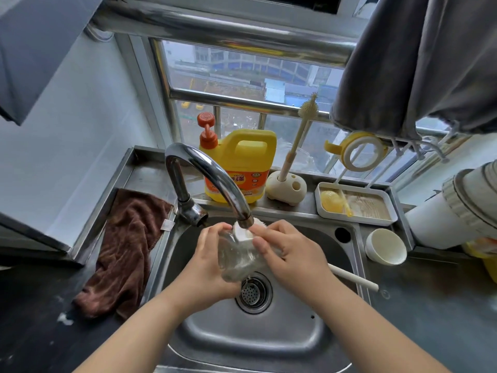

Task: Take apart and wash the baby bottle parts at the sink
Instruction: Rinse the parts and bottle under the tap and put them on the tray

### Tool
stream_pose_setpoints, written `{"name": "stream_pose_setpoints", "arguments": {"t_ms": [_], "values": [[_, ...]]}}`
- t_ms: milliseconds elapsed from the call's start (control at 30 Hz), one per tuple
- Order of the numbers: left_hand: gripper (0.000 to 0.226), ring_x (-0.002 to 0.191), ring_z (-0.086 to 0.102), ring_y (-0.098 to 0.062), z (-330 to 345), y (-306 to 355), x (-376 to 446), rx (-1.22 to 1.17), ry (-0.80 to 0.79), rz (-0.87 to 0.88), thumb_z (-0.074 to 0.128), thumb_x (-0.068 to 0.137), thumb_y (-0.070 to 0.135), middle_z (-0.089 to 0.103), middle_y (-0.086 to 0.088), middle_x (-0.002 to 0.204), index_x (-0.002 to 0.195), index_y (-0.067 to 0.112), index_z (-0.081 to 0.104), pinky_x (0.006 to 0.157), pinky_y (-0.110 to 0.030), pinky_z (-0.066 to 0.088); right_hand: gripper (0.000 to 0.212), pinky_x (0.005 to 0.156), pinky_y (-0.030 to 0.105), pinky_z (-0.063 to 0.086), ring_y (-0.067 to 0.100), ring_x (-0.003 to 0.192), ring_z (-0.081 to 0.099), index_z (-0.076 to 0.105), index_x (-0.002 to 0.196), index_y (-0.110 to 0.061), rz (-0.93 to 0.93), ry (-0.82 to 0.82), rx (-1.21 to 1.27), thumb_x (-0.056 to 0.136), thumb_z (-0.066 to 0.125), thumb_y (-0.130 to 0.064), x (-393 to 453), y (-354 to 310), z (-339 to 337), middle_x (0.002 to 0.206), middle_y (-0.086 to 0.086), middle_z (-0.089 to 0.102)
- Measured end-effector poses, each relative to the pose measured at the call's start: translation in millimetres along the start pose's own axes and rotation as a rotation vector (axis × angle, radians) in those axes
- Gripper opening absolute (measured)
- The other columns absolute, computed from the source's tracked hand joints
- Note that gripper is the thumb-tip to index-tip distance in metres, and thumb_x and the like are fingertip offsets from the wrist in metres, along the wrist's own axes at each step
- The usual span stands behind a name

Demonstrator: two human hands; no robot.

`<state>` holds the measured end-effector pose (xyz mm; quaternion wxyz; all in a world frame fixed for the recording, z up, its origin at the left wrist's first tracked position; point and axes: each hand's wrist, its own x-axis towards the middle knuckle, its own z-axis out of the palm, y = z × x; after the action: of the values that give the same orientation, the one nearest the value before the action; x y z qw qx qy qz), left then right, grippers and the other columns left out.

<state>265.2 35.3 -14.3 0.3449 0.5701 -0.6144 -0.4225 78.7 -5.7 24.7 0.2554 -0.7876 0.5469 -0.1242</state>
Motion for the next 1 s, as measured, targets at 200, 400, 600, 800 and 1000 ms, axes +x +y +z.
{"name": "stream_pose_setpoints", "arguments": {"t_ms": [200, 400, 600, 800, 1000], "values": [[0.093, 0.103, 0.05, 0.0, -7.3, -1.8, -5.4, -0.058, 0.008, -0.048, 0.079, 0.058, 0.006, 0.04, 0.002, 0.12, 0.119, 0.053, 0.026, 0.079, -0.009, 0.045, 0.046, 0.074, 0.021, 0.039, 0.001, 0.099, 0.053, 0.044, 0.126, -0.06, 0.117, -0.049, -0.013, 0.081, 0.052, -0.066, -7.6, 19.5, -6.9, 0.11, -0.023, 0.048], [0.092, 0.113, 0.053, -0.015, -4.0, -1.6, -2.5, -0.234, -0.044, -0.176, 0.075, 0.057, 0.006, 0.034, 0.001, 0.127, 0.118, 0.058, 0.031, 0.081, -0.028, 0.055, 0.057, 0.094, 0.031, 0.047, -0.001, 0.105, 0.057, 0.043, 0.116, -0.071, 0.1, -0.021, 0.25, 0.08, 0.071, -0.036, 1.3, 17.1, -1.5, 0.116, -0.024, 0.063], [0.068, 0.094, 0.064, -0.028, -10.2, 13.1, 7.5, -0.735, -0.055, -0.541, 0.078, 0.064, 0.022, 0.055, -0.008, 0.116, 0.121, 0.04, 0.046, 0.067, -0.038, 0.056, 0.065, 0.08, 0.031, 0.048, 0.007, 0.088, 0.057, 0.042, 0.115, -0.073, -0.024, 0.003, 0.258, 0.083, 0.069, -0.023, -4.4, 26.3, 4.6, 0.095, -0.011, 0.063], [0.054, 0.082, 0.063, -0.032, -15.7, 20.6, 12.6, -0.695, -0.148, -0.741, 0.07, 0.07, 0.038, 0.053, -0.009, 0.121, 0.119, 0.021, 0.052, 0.065, -0.041, 0.056, 0.071, 0.068, 0.022, 0.042, 0.003, 0.076, 0.051, 0.032, 0.121, -0.072, -0.078, -0.008, 0.176, 0.082, 0.067, -0.024, -12.2, 33.1, 10.2, 0.081, -0.021, 0.052], [0.062, 0.091, 0.066, -0.025, -5.7, 15.0, 8.0, -0.533, -0.016, -0.511, 0.076, 0.057, 0.023, 0.064, -0.007, 0.108, 0.113, 0.035, 0.052, 0.065, -0.038, 0.057, 0.052, 0.075, 0.024, 0.046, 0.003, 0.089, 0.052, 0.038, 0.129, -0.063, 0.033, -0.081, 0.073, 0.081, 0.059, -0.059, -10.2, 29.0, 1.3, 0.107, -0.019, 0.041]]}}
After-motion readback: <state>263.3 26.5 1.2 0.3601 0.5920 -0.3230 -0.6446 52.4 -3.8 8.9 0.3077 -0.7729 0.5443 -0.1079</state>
